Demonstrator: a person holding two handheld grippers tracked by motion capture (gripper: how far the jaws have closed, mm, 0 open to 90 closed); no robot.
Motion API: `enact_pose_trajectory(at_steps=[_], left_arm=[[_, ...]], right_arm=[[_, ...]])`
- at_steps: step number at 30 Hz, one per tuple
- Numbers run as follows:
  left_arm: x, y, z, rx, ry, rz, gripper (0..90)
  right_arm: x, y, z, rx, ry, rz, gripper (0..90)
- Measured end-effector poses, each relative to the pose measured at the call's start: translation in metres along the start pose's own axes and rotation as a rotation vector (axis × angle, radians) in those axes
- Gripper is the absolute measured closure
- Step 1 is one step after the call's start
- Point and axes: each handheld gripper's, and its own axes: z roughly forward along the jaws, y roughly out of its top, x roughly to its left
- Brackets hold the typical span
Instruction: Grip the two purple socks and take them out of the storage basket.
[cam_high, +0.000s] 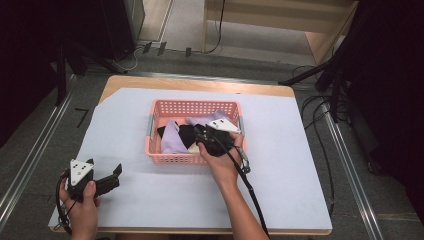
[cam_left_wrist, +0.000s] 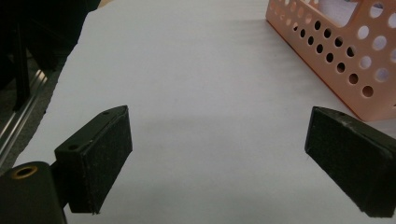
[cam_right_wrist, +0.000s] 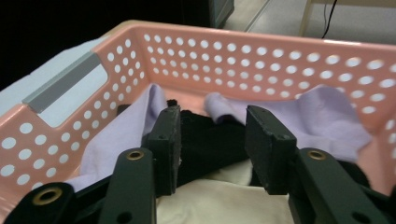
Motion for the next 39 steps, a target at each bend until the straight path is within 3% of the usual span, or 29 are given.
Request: enact_pose_trajectory(at_steps=[5,12,24,28,33,35,39], left_arm=[[-0.001,0.0,0.001,0.003,-0.001,0.015,8.3],[-0.001,0.0,0.001,0.003,-0.002,0.016,8.3],[-0.002,0.0,0.001,0.01,-0.003,0.022,8.3],[-0.002,0.0,0.001,0.013,0.0,0.026,8.3],[-0.003,0.0,0.002,0.01,0.004,0.029,8.3],[-0.002,0.0,0.001,0.01,0.002,0.032,8.3],[-0.003,0.0,0.002,0.012,0.002,0.032,8.3]], right_arm=[[0.017,0.003,0.016,0.051,0.046,0.017,65.5],[0.037,0.003,0.034,0.132,0.043,-0.003,68.5],[0.041,0.004,0.053,0.232,0.021,0.037,67.2],[0.044,0.005,0.057,0.262,0.036,0.059,67.5],[0.049,0.007,0.063,0.322,0.093,0.091,82.4],[0.05,0.006,0.063,0.319,0.102,0.082,89.1],[0.049,0.008,0.058,0.266,0.115,0.037,90.0]])
